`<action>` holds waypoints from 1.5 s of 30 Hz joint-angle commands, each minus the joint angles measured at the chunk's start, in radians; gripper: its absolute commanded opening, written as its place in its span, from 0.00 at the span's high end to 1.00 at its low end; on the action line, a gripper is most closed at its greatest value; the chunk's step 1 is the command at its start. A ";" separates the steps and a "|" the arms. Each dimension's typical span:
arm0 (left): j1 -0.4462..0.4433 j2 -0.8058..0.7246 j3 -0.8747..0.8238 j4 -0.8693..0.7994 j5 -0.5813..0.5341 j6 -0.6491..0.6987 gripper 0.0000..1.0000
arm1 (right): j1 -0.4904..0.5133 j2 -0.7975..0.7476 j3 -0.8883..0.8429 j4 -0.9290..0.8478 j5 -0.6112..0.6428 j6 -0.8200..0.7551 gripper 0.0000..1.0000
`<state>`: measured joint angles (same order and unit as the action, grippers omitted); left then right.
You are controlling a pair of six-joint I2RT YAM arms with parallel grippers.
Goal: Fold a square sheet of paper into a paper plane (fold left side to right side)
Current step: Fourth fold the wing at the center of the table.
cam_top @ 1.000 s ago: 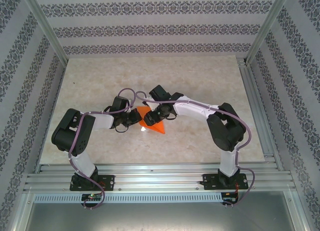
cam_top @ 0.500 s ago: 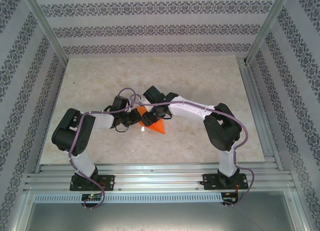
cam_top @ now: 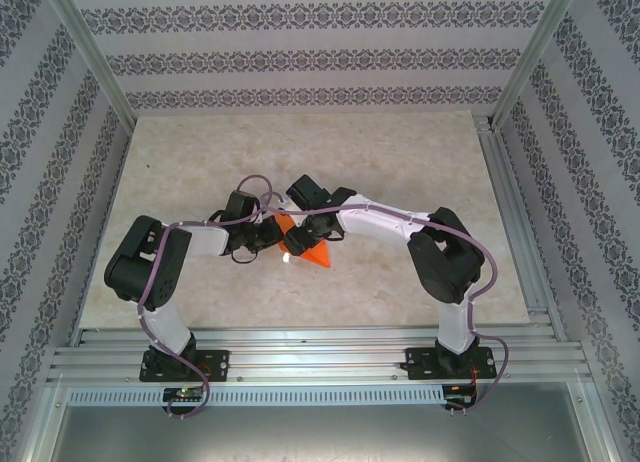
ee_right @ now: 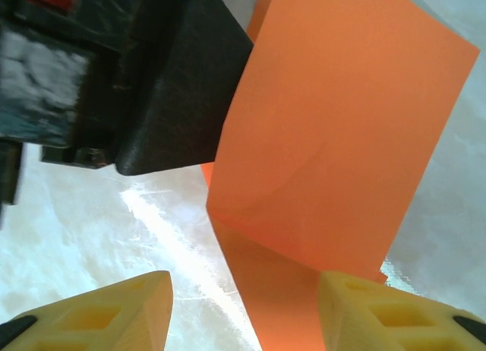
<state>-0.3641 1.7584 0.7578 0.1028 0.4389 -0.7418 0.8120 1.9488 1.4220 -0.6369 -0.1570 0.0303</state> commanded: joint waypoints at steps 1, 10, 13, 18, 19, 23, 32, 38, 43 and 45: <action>-0.015 0.023 0.005 -0.057 -0.029 0.007 1.00 | 0.009 0.034 0.021 -0.012 0.028 -0.020 0.47; -0.016 0.022 0.002 -0.055 -0.030 0.007 1.00 | 0.010 0.064 0.047 -0.018 0.046 -0.032 0.48; -0.016 0.022 0.002 -0.055 -0.030 0.007 1.00 | 0.012 0.083 0.069 -0.019 0.052 -0.033 0.51; -0.016 0.024 0.002 -0.054 -0.029 0.008 1.00 | 0.009 0.094 0.096 -0.024 0.061 -0.030 0.60; -0.017 0.024 0.003 -0.055 -0.030 0.008 1.00 | 0.009 0.094 0.098 -0.024 0.062 -0.030 0.62; -0.017 0.023 -0.001 -0.052 -0.030 0.007 1.00 | -0.006 0.097 0.100 -0.029 0.055 -0.030 0.72; -0.017 0.022 -0.008 -0.047 -0.030 0.007 1.00 | -0.061 0.088 0.083 0.004 -0.116 -0.038 0.90; -0.017 0.023 -0.019 -0.041 -0.032 0.007 1.00 | -0.143 0.113 0.073 0.029 -0.315 -0.037 0.91; -0.017 0.021 -0.020 -0.043 -0.031 0.009 1.00 | -0.190 0.147 0.064 0.042 -0.422 -0.032 0.91; -0.016 0.021 -0.022 -0.045 -0.033 0.010 1.00 | -0.202 0.155 0.059 0.043 -0.434 -0.034 0.91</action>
<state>-0.3679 1.7584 0.7574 0.1036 0.4351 -0.7418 0.6144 2.0785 1.4944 -0.6209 -0.4957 0.0013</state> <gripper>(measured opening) 0.055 0.092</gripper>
